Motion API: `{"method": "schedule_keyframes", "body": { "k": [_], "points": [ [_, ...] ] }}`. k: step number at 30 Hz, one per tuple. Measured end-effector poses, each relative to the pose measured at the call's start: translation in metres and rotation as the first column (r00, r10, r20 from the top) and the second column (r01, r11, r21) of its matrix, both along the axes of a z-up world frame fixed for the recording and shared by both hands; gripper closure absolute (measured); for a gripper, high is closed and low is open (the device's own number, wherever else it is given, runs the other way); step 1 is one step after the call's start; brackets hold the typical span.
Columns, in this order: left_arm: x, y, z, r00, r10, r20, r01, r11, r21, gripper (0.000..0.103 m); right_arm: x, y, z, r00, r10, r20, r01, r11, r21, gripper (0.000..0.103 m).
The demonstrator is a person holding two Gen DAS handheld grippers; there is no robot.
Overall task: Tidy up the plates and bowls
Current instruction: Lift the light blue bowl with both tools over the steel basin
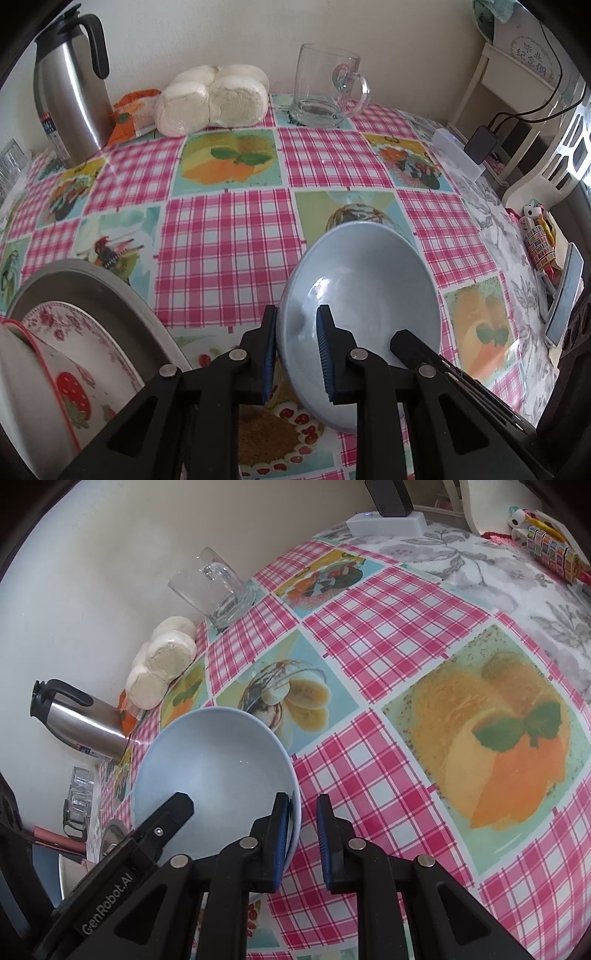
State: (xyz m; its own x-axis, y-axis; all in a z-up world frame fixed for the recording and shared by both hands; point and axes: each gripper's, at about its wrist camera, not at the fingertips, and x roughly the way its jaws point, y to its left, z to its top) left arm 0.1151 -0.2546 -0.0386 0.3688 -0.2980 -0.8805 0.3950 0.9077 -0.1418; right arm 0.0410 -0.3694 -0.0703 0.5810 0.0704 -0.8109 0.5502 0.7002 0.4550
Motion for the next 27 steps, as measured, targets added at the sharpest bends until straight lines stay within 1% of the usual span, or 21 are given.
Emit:
{"method": "schedule_keyframes", "body": {
  "k": [8,11,16,23,27],
  "points": [
    [-0.002,0.000,0.000,1.000,-0.007,0.006,0.007,1.000,-0.004,0.082,0.000,-0.001,-0.005,1.000,-0.005,0.000,0.005,1.000,0.009,0.086],
    [-0.002,0.000,0.000,1.000,-0.008,0.014,0.008,1.000,-0.008,0.087,-0.001,-0.001,-0.005,1.000,-0.004,0.005,0.004,1.000,0.011,0.087],
    [-0.001,0.000,0.002,1.000,-0.010,0.011,0.011,0.999,-0.037,0.088,0.000,0.001,-0.005,1.000,0.006,0.018,-0.006,1.000,0.029,0.087],
    [-0.001,0.001,0.002,1.000,-0.009,-0.005,0.008,0.998,-0.060,0.088,0.000,0.002,0.003,1.000,0.007,0.021,-0.007,1.000,0.002,0.086],
    [-0.001,0.001,0.008,1.000,-0.010,0.001,0.010,0.996,-0.090,0.088,-0.002,0.002,0.016,0.999,0.008,0.041,-0.007,0.999,-0.042,0.086]
  ]
}}
